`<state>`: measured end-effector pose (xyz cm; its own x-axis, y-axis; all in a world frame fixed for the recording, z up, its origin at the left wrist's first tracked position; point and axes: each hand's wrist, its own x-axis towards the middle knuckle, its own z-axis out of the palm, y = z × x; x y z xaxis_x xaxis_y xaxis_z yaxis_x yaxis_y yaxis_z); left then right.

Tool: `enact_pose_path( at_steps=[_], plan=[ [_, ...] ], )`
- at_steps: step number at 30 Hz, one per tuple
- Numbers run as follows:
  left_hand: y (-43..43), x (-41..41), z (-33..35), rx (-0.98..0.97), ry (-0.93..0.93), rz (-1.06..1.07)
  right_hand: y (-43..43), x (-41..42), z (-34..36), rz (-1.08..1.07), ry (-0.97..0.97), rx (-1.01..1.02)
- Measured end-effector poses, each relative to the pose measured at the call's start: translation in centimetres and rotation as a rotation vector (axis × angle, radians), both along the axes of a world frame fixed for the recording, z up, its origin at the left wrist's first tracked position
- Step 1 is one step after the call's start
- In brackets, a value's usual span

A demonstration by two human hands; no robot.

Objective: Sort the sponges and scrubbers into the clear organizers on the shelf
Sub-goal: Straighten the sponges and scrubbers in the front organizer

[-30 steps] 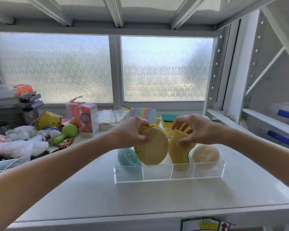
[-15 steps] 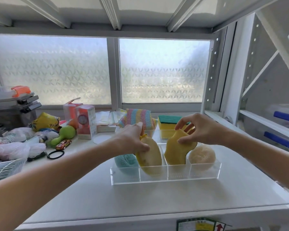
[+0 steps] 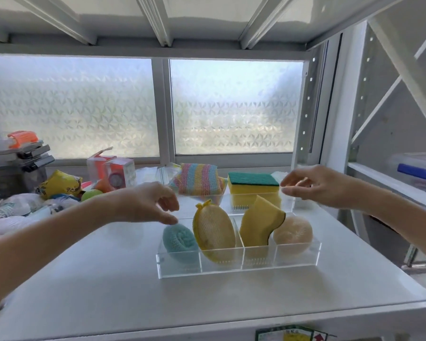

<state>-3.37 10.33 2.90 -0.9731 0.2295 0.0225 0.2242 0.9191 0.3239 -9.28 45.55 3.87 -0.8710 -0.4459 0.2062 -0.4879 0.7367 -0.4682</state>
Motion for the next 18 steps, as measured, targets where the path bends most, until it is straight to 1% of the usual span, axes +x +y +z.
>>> enact_pose_path(
  at_steps=[1, 3, 6, 10, 14, 18],
  plan=[
    [-0.3, 0.0, -0.9, -0.008, -0.033, 0.016, 1.0, -0.1, 0.0, -0.026, -0.072, 0.014],
    [-0.3, 0.0, -2.3, 0.000, -0.034, 0.052, 2.4, -0.2, -0.9, -0.068, -0.180, 0.093],
    [0.0, -0.1, -3.0, 0.007, -0.016, 0.057, 2.4, 0.0, -3.1, -0.073, -0.260, 0.166],
    [0.3, 0.1, -2.6, 0.015, -0.041, 0.014, 1.8, -0.2, -4.5, -0.035, -0.210, 0.188],
    [0.4, -0.2, -2.4, 0.025, 0.006, -0.008, 1.4, -0.7, -4.4, -0.011, -0.178, 0.177],
    [0.6, -0.6, -2.1, 0.105, 0.051, -0.015, 1.0, -1.4, -3.9, 0.058, -0.188, 0.200]
  ],
)
